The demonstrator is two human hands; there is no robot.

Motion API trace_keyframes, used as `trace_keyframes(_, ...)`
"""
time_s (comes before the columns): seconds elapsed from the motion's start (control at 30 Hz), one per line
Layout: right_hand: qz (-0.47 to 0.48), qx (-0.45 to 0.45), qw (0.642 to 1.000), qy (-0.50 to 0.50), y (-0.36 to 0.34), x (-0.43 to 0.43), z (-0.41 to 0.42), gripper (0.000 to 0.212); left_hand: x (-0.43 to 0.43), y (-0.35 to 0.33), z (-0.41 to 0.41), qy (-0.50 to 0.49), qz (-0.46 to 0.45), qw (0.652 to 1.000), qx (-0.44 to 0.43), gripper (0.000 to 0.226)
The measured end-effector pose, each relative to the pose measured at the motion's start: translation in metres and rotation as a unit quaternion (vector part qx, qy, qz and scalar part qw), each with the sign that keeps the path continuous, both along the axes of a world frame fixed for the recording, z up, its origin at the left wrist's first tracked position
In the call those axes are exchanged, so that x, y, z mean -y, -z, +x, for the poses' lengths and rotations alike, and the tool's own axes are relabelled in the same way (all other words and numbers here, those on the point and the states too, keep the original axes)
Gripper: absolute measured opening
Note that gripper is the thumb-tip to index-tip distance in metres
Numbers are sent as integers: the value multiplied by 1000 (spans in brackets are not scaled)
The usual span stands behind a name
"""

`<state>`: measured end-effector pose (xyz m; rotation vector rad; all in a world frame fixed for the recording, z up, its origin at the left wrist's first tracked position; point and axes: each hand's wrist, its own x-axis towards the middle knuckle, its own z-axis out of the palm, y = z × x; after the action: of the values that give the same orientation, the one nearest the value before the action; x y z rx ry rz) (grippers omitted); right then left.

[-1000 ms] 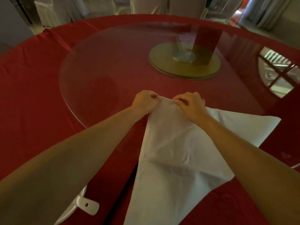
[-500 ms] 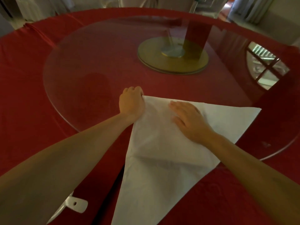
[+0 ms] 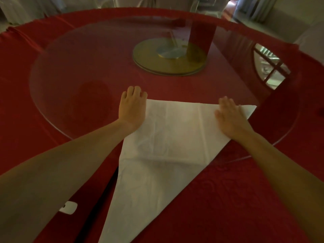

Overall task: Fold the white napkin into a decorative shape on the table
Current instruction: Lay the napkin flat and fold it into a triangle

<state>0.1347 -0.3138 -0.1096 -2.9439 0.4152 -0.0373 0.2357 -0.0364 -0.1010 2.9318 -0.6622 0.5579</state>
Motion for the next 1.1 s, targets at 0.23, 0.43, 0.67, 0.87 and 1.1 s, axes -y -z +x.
trace_keyframes(0.23,-19,-7,989,-149,18,-82,-37,56,11,34,-46,142,19,971,-194,51)
trace_keyframes(0.43,-9,-52,998,16,-1,-40,-72,60,11,32,-45,136,60,968,-201,54)
trace_keyframes(0.67,-53,23,939,-339,18,-206,-158,62,12,29,-46,134,66,966,-211,53)
trace_keyframes(0.87,-22,-53,919,-389,30,-237,-189,62,12,31,-43,132,64,965,-217,53)
trace_keyframes(1.1,-29,62,901,-429,26,-223,-224,44,10,30,-43,144,54,966,-206,53)
